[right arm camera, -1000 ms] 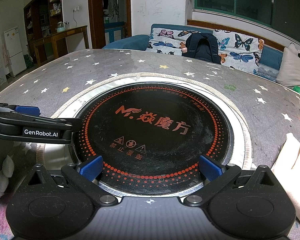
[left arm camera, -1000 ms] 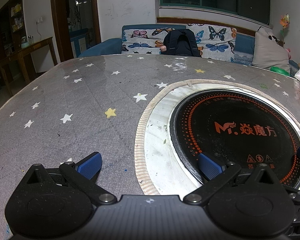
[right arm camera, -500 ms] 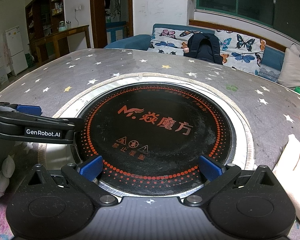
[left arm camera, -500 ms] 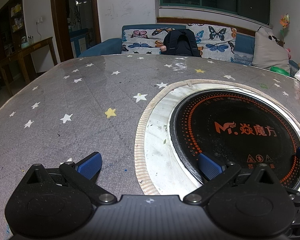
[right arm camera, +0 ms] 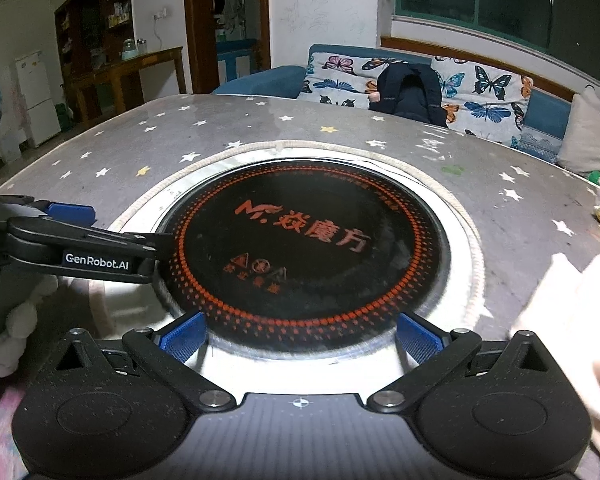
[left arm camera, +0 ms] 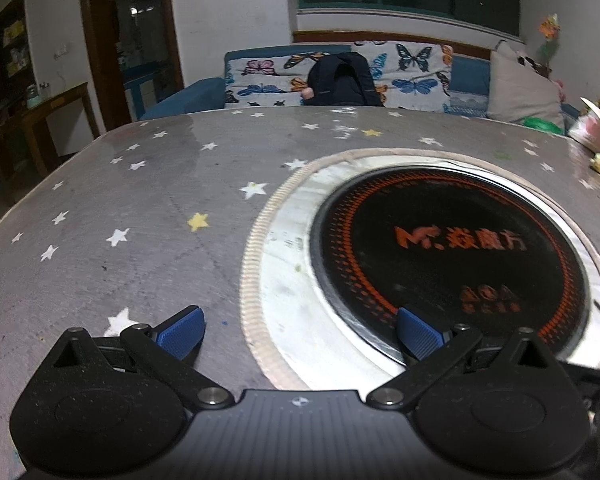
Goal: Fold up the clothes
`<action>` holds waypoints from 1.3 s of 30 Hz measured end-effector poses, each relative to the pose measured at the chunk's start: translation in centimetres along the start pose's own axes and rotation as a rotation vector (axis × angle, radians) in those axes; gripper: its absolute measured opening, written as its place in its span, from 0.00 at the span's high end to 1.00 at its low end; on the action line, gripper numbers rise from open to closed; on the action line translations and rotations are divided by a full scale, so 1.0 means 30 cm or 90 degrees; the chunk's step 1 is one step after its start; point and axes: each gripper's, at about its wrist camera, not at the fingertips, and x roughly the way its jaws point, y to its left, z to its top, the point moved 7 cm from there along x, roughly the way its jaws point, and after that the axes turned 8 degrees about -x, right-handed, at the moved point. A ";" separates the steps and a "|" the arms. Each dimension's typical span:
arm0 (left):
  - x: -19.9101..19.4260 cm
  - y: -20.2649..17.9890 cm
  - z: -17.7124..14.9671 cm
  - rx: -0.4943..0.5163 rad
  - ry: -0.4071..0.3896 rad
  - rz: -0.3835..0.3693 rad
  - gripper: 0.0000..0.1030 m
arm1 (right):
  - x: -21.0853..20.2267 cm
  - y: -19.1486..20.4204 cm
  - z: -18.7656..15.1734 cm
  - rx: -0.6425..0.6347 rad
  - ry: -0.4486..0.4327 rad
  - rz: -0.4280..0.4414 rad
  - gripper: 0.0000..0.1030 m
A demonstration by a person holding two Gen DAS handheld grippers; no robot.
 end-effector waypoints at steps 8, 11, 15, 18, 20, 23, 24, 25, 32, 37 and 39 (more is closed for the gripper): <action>-0.053 -0.100 -0.027 0.035 0.022 -0.021 0.00 | -0.124 -0.062 -0.049 0.000 -0.012 -0.008 0.00; -0.081 -0.140 -0.032 0.046 0.022 -0.033 0.00 | -0.177 -0.094 -0.072 0.007 -0.015 -0.018 0.00; -0.117 -0.192 -0.039 0.060 0.021 -0.049 0.00 | -0.247 -0.135 -0.107 0.020 -0.026 -0.032 0.00; -0.148 -0.239 -0.041 0.067 0.021 -0.071 0.00 | -0.306 -0.165 -0.138 0.030 -0.041 -0.048 0.00; -0.164 -0.271 -0.046 0.076 0.022 -0.083 0.00 | -0.344 -0.180 -0.157 0.038 -0.056 -0.054 0.00; -0.184 -0.319 -0.055 0.091 0.022 -0.100 0.00 | -0.396 -0.201 -0.185 0.053 -0.082 -0.057 0.00; -0.191 -0.335 -0.057 0.095 0.022 -0.106 0.00 | -0.408 -0.208 -0.195 0.059 -0.083 -0.059 0.00; -0.198 -0.350 -0.060 0.098 0.023 -0.113 0.00 | -0.420 -0.214 -0.205 0.064 -0.083 -0.061 0.00; -0.227 -0.453 -0.064 0.120 0.034 -0.162 0.00 | -0.484 -0.280 -0.253 0.092 -0.079 -0.087 0.00; -0.239 -0.526 -0.064 0.136 0.045 -0.188 0.00 | -0.518 -0.355 -0.291 0.125 -0.059 -0.118 0.00; -0.245 -0.557 -0.060 0.146 0.043 -0.196 0.00 | -0.532 -0.392 -0.297 0.136 -0.061 -0.135 0.00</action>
